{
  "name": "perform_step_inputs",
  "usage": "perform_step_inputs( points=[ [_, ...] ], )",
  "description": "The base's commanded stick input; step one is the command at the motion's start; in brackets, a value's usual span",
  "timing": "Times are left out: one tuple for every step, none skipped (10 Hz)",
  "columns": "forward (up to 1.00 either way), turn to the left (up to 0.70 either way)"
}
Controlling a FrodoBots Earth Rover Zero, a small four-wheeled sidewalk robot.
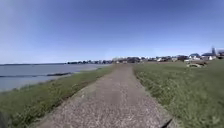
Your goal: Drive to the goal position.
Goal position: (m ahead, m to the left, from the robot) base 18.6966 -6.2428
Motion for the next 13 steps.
perform_step_inputs(
  points=[
    [0.70,0.00],
    [0.70,0.00],
    [0.70,0.00],
    [0.70,0.00],
    [0.70,0.00],
    [0.70,0.00],
    [0.70,0.00],
    [0.70,0.00],
    [0.70,0.00],
    [0.70,0.00],
    [0.70,0.00],
    [0.70,0.00],
    [0.70,0.00]
  ],
)
